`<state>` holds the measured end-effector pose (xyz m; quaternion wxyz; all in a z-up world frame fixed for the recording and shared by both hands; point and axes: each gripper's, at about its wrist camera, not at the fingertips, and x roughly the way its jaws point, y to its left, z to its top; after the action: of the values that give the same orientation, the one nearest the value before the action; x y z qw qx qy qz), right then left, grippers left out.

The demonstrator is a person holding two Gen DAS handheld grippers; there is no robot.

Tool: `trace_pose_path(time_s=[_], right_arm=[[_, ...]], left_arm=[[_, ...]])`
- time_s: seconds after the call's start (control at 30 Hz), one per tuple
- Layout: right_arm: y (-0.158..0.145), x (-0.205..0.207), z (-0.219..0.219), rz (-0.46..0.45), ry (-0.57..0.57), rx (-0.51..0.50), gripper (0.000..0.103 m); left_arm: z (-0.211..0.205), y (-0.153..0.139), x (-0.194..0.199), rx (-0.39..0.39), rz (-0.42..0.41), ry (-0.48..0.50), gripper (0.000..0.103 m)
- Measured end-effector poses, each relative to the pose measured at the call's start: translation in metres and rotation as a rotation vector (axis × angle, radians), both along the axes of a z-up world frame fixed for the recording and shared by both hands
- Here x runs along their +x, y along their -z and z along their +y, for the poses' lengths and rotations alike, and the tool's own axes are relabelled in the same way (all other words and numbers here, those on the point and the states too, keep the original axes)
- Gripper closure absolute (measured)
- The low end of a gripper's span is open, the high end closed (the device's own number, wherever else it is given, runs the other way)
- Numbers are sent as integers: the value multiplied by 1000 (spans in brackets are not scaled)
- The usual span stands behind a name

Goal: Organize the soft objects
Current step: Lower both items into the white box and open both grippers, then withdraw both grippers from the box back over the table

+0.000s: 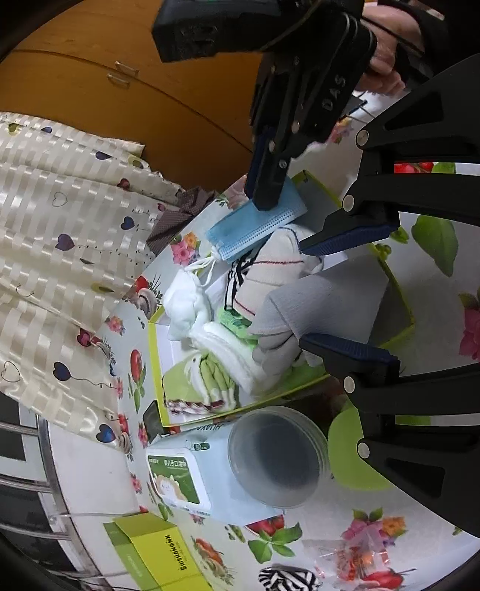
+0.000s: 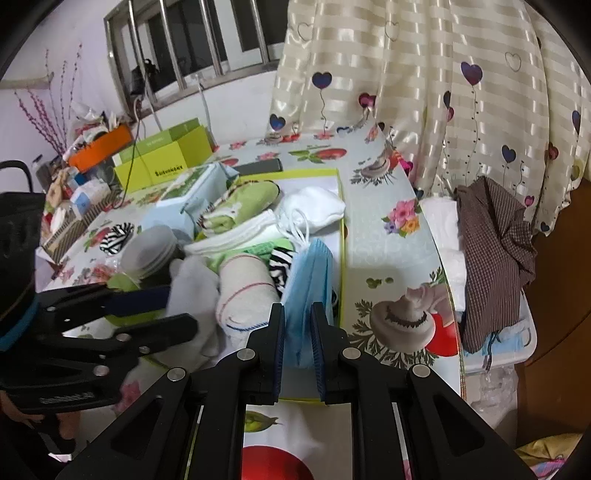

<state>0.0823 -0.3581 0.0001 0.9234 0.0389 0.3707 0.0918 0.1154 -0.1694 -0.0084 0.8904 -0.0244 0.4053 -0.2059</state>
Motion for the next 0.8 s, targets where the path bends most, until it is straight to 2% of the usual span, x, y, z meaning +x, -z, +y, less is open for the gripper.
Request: trace_pose_path(time_s=[0.07, 0.17, 0.23, 0.4, 0.6, 0.8], right_arm=[[-4, -3, 2, -8, -4, -5, 87], [-11, -8, 5, -22, -1, -17, 74], [-18, -12, 8, -36, 3, -26, 60], [-31, -21, 16, -69, -1, -38, 45], [-41, -30, 28, -86, -7, -51, 40], [-48, -38, 39, -98, -23, -63, 38]], left_arm=[[1, -1, -1, -3, 9, -1, 57], [5, -6, -6, 0, 7, -16, 57], [7, -13, -13, 7, -19, -21, 57], [10, -32, -30, 33, -98, -30, 57], [20, -44, -45, 46, -143, -51, 57], [34, -50, -56, 43, -158, -87, 57]])
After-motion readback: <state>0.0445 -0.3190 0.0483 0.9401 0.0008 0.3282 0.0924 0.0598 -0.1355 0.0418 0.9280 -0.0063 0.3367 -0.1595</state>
